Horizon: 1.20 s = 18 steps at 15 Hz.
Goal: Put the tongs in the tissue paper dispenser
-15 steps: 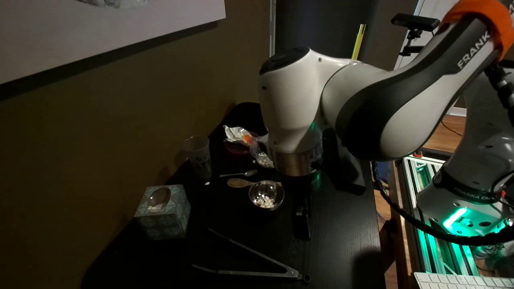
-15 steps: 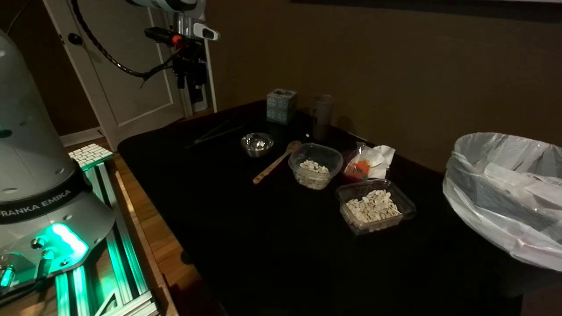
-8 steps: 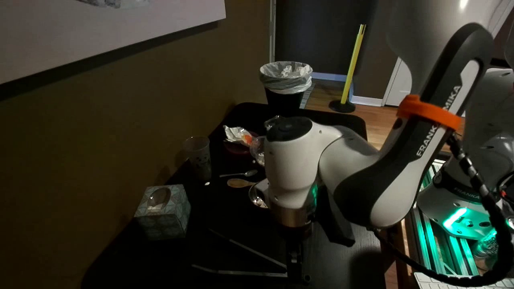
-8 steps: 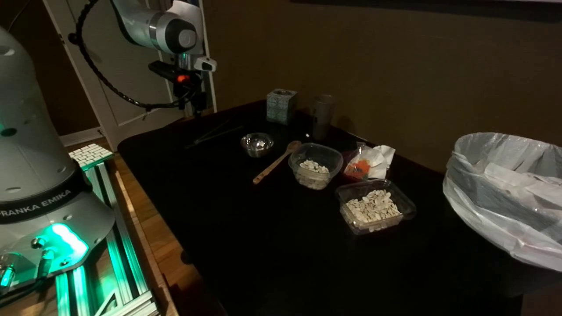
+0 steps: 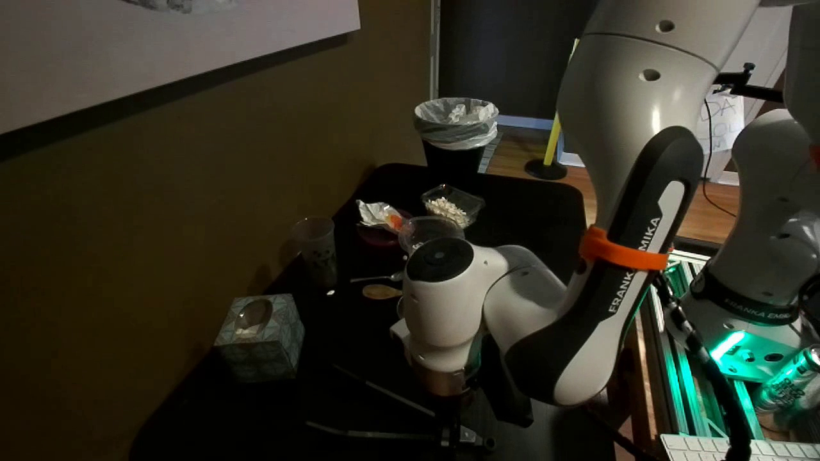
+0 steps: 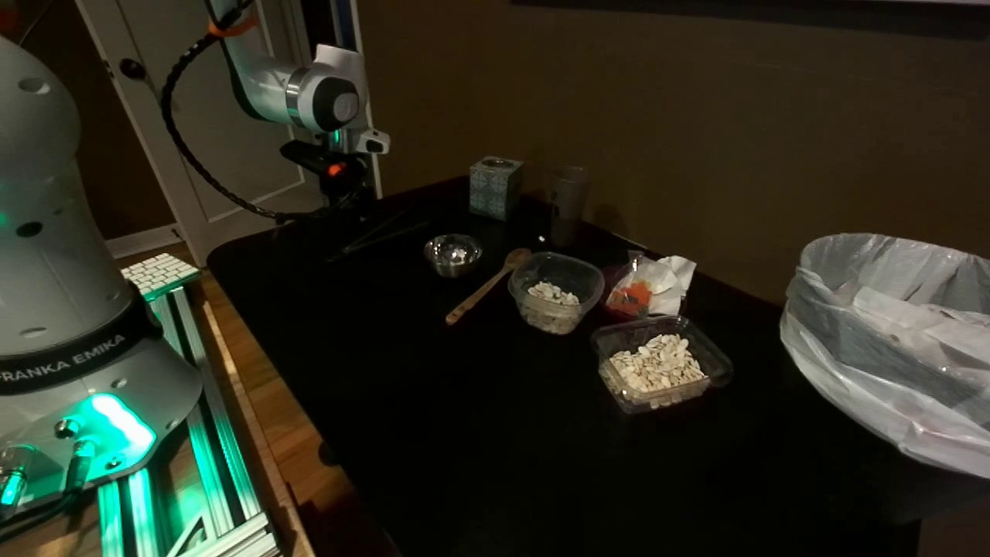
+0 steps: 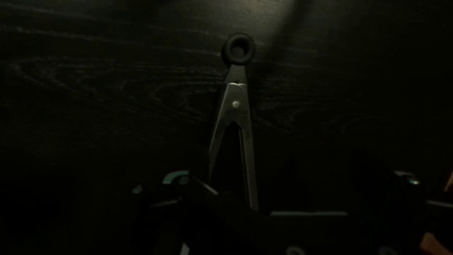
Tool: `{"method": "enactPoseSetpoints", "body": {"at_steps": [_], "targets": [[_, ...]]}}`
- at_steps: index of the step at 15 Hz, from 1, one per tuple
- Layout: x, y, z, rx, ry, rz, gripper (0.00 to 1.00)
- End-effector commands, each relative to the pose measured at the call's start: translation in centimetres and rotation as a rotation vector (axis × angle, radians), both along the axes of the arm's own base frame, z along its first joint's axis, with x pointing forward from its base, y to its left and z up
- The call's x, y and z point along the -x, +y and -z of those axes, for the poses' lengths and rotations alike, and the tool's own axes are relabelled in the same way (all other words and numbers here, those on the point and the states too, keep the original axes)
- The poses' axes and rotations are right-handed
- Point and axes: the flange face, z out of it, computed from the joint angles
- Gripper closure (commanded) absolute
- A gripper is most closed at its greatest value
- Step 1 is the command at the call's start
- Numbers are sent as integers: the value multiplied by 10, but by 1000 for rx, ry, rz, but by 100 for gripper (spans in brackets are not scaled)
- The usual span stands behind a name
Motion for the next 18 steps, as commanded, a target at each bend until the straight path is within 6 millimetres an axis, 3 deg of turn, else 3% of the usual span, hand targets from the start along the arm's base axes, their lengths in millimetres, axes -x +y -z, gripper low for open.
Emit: {"method": "enactPoseSetpoints", "body": {"at_steps": [1, 5, 10, 18], "targets": [[-3, 2, 2, -2, 0, 9, 0], [-11, 4, 7, -12, -13, 20, 0], [-38, -8, 13, 14, -95, 30, 0], [-54, -1, 48, 22, -57, 0, 0]]}}
